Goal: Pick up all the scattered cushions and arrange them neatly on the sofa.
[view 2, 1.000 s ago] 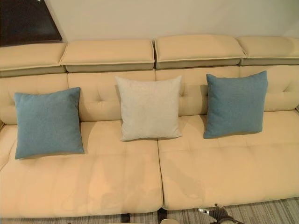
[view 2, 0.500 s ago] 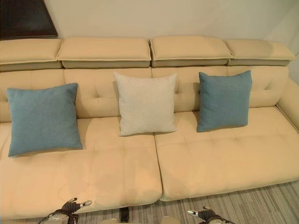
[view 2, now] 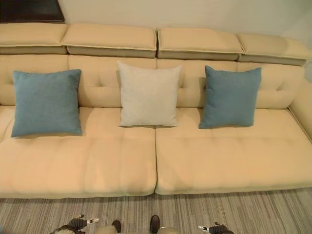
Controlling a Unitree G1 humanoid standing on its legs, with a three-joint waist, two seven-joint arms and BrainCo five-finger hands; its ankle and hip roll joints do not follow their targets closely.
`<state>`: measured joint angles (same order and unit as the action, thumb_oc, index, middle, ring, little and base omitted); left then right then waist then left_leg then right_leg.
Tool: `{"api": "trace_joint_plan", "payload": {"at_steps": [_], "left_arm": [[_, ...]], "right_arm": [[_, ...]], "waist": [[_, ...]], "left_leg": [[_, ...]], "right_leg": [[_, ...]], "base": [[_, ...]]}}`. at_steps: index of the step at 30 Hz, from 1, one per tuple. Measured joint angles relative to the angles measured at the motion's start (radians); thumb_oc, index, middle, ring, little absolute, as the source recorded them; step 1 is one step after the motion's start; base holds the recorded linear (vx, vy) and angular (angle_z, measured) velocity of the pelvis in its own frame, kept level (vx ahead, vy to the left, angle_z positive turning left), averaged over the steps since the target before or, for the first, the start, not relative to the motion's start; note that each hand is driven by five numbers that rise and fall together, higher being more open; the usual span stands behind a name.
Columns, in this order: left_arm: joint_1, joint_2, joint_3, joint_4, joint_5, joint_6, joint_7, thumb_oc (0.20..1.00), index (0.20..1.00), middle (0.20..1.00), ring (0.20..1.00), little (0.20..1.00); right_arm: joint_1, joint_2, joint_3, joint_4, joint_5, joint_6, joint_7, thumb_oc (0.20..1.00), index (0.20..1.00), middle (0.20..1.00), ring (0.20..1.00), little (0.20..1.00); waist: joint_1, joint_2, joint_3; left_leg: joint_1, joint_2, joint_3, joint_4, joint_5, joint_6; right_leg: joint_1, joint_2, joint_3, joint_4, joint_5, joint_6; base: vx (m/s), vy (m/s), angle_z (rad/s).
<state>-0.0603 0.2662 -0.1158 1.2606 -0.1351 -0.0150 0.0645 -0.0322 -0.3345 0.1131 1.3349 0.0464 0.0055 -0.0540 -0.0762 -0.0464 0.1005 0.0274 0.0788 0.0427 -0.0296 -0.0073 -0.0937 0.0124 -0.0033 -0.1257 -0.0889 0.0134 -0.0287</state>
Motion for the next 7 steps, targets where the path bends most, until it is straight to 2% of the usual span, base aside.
{"api": "trace_joint_plan", "payload": {"at_steps": [1,2,5,7], "left_arm": [[-0.016,-0.007,-0.001,0.0,0.004,0.0,0.0,1.0,1.0,1.0,1.0,1.0],[-0.019,-0.005,-0.003,-0.003,0.009,0.001,0.002,1.0,1.0,1.0,1.0,1.0],[-0.007,0.0,-0.003,-0.003,0.011,0.002,0.007,1.0,1.0,1.0,1.0,1.0],[0.009,0.011,-0.003,-0.002,0.033,0.005,0.008,1.0,1.0,1.0,1.0,1.0]], "right_arm": [[0.0,-0.005,-0.01,0.003,-0.001,0.007,0.0,1.0,1.0,1.0,1.0,1.0],[-0.004,0.009,-0.021,0.006,-0.001,0.011,0.003,1.0,1.0,1.0,1.0,1.0],[0.008,0.018,-0.019,-0.007,-0.005,0.011,0.004,1.0,1.0,1.0,1.0,1.0],[0.011,0.021,-0.015,-0.01,-0.01,0.017,0.003,1.0,1.0,1.0,1.0,1.0]], "waist": [[-0.005,0.02,-0.001],[-0.01,0.029,-0.007],[-0.013,0.026,-0.034],[-0.013,0.018,-0.043]], "left_leg": [[0.026,0.007,0.009,-0.059,0.0,0.004],[0.035,-0.002,0.017,-0.068,-0.004,0.035],[0.037,-0.037,0.035,-0.068,-0.009,0.067],[0.042,-0.049,0.044,-0.063,-0.004,0.076]], "right_leg": [[-0.002,0.008,-0.003,0.0,0.001,0.007],[-0.005,-0.002,0.003,-0.001,0.013,0.032],[-0.004,-0.041,0.005,-0.001,0.017,0.068],[-0.007,-0.051,0.008,-0.001,0.026,0.074]], "base": [[0.04,0.124,-0.04],[0.04,0.167,-0.14],[0.0,0.123,-0.1],[-0.01,0.05,-0.05]]}}
